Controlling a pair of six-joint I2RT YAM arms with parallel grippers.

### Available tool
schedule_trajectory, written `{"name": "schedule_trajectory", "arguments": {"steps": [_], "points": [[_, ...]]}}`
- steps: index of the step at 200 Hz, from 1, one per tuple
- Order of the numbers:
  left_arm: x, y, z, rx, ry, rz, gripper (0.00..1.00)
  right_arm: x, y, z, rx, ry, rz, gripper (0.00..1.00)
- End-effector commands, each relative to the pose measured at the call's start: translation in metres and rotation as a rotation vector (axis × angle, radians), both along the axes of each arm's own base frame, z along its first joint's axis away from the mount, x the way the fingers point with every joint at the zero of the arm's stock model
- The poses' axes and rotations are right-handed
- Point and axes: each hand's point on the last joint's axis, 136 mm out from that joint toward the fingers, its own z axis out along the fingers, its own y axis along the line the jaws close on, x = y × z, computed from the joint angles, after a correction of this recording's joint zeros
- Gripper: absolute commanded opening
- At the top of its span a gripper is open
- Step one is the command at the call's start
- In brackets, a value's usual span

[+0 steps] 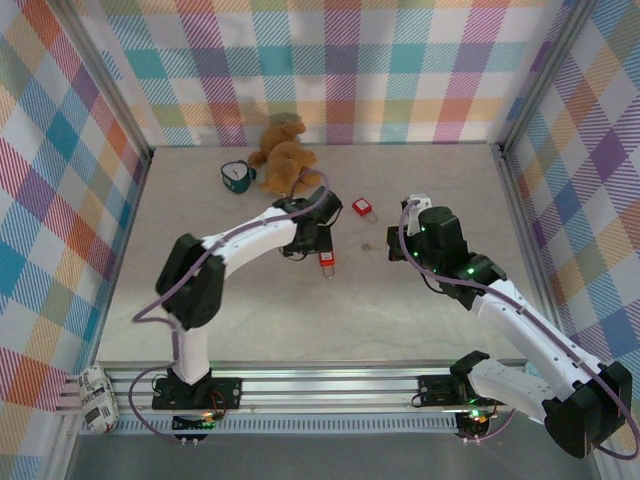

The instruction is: Unlock with the key

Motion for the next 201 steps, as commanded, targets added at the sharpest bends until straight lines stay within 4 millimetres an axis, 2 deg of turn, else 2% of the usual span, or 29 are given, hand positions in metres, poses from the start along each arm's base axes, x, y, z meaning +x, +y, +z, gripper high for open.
{"name": "schedule_trajectory", "arguments": {"steps": [1, 31, 75, 103, 155, 201], "points": [[0.008, -0.022, -0.002, 0.004, 0.049, -0.072, 0.74, 0.005, -0.011, 0.003, -0.015, -0.026, -0.047, 0.03], [0.02, -0.041, -0.013, -0.008, 0.083, -0.102, 0.74, 0.004, -0.015, -0.001, -0.01, -0.019, -0.064, 0.03], [0.016, -0.022, -0.03, 0.089, 0.106, -0.061, 0.71, -0.003, -0.023, 0.003, 0.009, -0.033, -0.093, 0.03], [0.005, -0.027, -0.044, 0.058, 0.157, -0.087, 0.68, -0.008, -0.029, 0.001, 0.01, -0.033, -0.106, 0.03], [-0.01, -0.031, -0.063, 0.015, 0.213, -0.082, 0.66, -0.011, -0.026, 0.004, 0.022, -0.026, -0.089, 0.03], [-0.016, -0.012, -0.062, 0.079, 0.194, -0.085, 0.59, -0.016, -0.028, 0.004, 0.03, -0.022, -0.087, 0.03]]}}
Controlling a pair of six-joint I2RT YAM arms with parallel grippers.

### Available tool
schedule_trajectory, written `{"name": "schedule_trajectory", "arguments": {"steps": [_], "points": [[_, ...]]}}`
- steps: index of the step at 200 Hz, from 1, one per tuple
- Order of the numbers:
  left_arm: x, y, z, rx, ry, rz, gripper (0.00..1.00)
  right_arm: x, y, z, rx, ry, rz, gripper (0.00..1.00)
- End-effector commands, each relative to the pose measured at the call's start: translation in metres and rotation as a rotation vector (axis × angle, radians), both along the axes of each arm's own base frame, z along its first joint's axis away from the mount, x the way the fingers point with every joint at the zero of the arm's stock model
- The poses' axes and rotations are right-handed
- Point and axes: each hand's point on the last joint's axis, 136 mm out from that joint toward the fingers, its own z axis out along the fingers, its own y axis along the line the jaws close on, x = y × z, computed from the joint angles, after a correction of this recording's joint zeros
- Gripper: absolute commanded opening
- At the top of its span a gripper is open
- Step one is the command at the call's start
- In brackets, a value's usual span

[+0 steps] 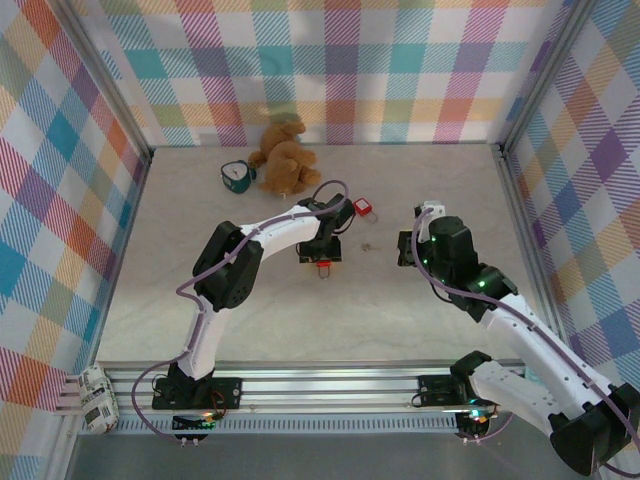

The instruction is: Unlock with the key

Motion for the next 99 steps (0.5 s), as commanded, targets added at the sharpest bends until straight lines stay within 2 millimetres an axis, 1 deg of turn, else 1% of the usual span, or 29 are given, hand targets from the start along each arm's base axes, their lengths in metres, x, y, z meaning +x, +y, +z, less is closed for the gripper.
{"name": "schedule_trajectory", "arguments": {"steps": [1, 31, 51, 79, 99], "points": [[-0.015, 0.012, 0.001, 0.047, 0.019, -0.015, 0.59, -0.004, -0.002, 0.002, 0.022, 0.001, -0.008, 0.03], [-0.021, 0.027, -0.001, 0.121, 0.037, -0.072, 0.57, -0.005, -0.002, 0.003, 0.022, 0.0, -0.004, 0.03], [-0.021, 0.036, -0.001, 0.147, 0.044, -0.099, 0.54, -0.004, -0.002, 0.004, 0.024, 0.001, -0.003, 0.03], [-0.02, 0.044, 0.0, 0.124, 0.061, -0.115, 0.49, -0.003, 0.0, 0.005, 0.02, 0.004, 0.004, 0.03], [-0.02, 0.05, 0.0, 0.13, 0.082, -0.136, 0.48, -0.002, 0.001, 0.006, 0.011, 0.004, 0.01, 0.04]]}}
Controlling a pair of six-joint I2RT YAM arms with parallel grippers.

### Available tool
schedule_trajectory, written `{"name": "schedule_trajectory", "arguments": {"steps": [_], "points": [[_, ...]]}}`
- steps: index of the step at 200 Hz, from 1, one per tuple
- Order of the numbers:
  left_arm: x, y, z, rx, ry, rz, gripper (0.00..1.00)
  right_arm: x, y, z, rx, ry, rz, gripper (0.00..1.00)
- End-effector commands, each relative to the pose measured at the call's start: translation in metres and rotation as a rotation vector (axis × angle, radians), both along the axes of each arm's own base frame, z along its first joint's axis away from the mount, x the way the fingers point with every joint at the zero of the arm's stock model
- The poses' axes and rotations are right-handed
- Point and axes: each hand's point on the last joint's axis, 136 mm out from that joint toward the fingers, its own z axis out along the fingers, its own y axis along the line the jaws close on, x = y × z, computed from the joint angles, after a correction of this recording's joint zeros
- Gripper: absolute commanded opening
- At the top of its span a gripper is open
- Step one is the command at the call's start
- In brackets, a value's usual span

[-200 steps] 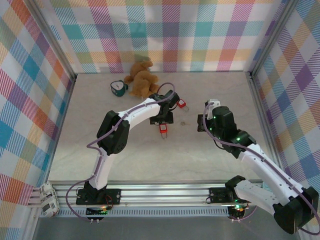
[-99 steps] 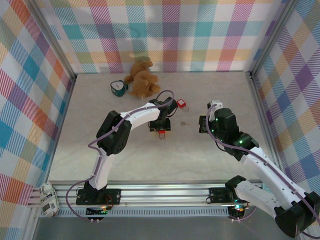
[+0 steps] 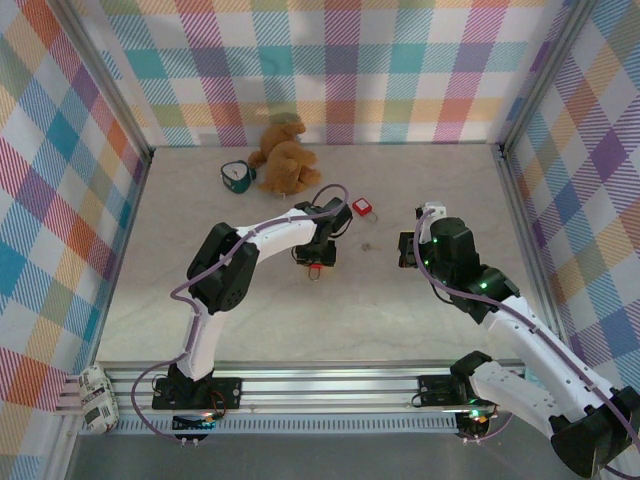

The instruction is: Unlock with the key

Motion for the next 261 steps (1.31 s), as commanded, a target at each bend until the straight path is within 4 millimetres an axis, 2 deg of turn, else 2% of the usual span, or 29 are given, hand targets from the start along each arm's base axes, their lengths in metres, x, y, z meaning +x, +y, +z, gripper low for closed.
{"name": "schedule_trajectory", "arguments": {"steps": [1, 88, 151, 205, 261], "points": [[-0.015, 0.031, 0.0, 0.082, 0.082, -0.04, 0.48, 0.001, 0.001, 0.006, 0.005, -0.002, 0.006, 0.04], [-0.033, 0.047, -0.01, 0.102, 0.265, -0.165, 0.51, 0.008, 0.009, 0.006, -0.001, -0.002, 0.03, 0.04], [-0.031, 0.052, -0.004, 0.125, 0.249, -0.169, 0.58, 0.014, 0.016, 0.008, -0.004, -0.001, 0.056, 0.04], [-0.031, 0.048, -0.015, 0.095, 0.266, -0.188, 0.49, 0.013, 0.019, 0.008, 0.004, 0.005, 0.065, 0.04], [-0.024, 0.045, -0.029, 0.06, 0.286, -0.194, 0.48, 0.011, 0.014, 0.013, -0.009, -0.002, 0.055, 0.04]]}}
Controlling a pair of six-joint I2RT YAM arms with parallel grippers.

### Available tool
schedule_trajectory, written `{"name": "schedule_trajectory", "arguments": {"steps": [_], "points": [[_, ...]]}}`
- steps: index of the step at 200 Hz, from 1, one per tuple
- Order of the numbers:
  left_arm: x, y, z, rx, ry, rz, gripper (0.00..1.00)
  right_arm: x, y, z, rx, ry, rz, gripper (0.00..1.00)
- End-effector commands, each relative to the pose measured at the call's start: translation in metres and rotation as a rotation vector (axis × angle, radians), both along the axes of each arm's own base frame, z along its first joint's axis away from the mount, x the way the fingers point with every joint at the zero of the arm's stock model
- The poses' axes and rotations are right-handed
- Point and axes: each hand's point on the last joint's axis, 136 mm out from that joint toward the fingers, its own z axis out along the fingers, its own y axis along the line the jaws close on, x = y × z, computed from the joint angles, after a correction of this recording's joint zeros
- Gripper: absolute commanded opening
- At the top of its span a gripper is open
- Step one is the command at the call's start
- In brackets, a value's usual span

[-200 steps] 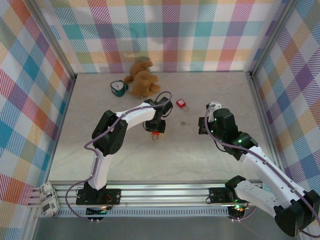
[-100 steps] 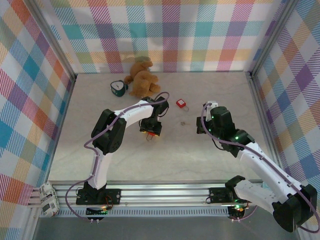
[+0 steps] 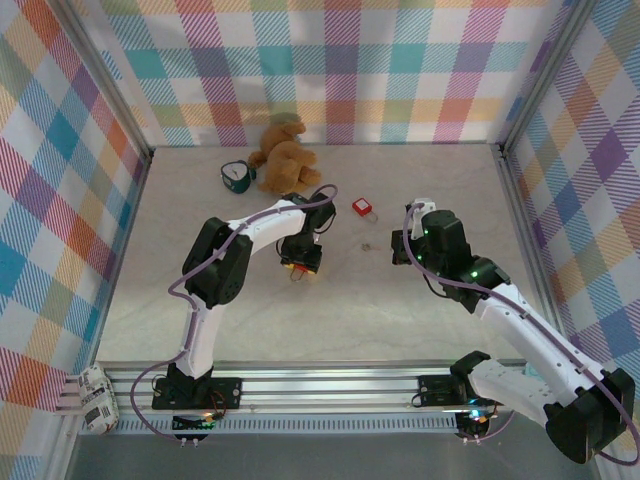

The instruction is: Unlock with the key

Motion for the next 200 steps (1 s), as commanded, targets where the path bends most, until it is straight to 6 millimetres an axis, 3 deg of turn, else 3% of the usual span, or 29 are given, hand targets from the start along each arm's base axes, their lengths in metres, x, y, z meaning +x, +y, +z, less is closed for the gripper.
{"name": "schedule_trajectory", "arguments": {"steps": [1, 93, 124, 154, 200], "points": [[-0.004, 0.009, -0.025, 0.032, 0.064, -0.012, 0.48, 0.001, -0.001, 0.018, 0.006, -0.043, 0.005, 0.04], [0.002, 0.007, -0.037, 0.009, 0.07, -0.081, 0.49, -0.009, -0.007, 0.012, 0.002, -0.005, -0.006, 0.04], [0.003, 0.008, -0.035, 0.012, 0.058, -0.1, 0.4, -0.01, -0.008, 0.012, 0.007, 0.003, -0.013, 0.04], [0.007, 0.012, -0.022, 0.004, -0.011, -0.114, 0.4, -0.011, -0.006, 0.009, 0.022, 0.024, -0.015, 0.04], [0.019, 0.0, 0.019, -0.124, -0.209, -0.092, 0.38, -0.009, 0.009, 0.01, 0.11, 0.066, 0.012, 0.04]]}}
